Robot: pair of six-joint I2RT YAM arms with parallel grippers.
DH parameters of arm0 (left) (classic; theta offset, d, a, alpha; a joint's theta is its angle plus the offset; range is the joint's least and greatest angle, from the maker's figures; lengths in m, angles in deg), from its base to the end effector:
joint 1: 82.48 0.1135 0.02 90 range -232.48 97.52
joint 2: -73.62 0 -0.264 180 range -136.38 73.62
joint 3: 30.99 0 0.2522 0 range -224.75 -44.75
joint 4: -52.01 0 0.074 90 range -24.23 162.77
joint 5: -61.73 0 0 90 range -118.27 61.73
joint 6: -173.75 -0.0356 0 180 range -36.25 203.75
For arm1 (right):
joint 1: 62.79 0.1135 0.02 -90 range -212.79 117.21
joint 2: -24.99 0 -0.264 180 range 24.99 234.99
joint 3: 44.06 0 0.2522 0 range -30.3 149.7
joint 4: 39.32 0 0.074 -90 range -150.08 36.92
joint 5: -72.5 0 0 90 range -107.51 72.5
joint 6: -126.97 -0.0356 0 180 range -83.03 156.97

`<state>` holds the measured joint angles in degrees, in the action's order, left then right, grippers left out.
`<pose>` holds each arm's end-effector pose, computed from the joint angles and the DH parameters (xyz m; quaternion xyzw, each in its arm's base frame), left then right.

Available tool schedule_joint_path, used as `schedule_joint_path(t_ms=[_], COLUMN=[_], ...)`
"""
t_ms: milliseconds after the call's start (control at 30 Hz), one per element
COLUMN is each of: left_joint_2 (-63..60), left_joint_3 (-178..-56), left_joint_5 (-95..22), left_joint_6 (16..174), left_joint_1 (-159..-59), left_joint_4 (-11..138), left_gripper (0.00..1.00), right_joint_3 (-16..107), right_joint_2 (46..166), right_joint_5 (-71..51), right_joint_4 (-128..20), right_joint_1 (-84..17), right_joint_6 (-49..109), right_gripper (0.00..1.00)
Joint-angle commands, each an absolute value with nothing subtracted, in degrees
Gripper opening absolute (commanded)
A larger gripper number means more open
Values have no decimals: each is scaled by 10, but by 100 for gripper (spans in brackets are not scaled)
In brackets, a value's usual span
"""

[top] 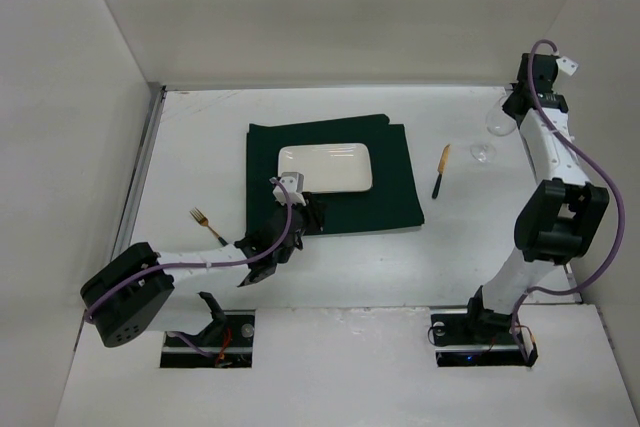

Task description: Set the dinner table for one person

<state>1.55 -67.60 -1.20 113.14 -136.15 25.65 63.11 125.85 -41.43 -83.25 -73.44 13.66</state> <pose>0.1603 -0.1906 0.2017 0.0071 0.7552 -0.2849 0.5903 0.3952 -0.0890 0.3355 0.3439 0.8129 -0.1373 0.4496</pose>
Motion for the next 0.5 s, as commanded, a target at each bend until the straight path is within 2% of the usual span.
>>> schedule_joint_path(t_ms=[0, 467], left_joint_2=[16, 15], left_joint_3=[-673, -672], left_joint_5=[-1, 2], left_joint_6=[1128, 1132], left_joint_1=[-1365, -1363], left_joint_4=[222, 222], left_gripper=[30, 30], right_joint_3=[656, 666], right_joint_2=[1269, 1244], right_joint_5=[-412, -412], right_joint_4=[-850, -879], right_joint_1=[-741, -738], right_joint_6=[142, 143], right_gripper=[26, 10])
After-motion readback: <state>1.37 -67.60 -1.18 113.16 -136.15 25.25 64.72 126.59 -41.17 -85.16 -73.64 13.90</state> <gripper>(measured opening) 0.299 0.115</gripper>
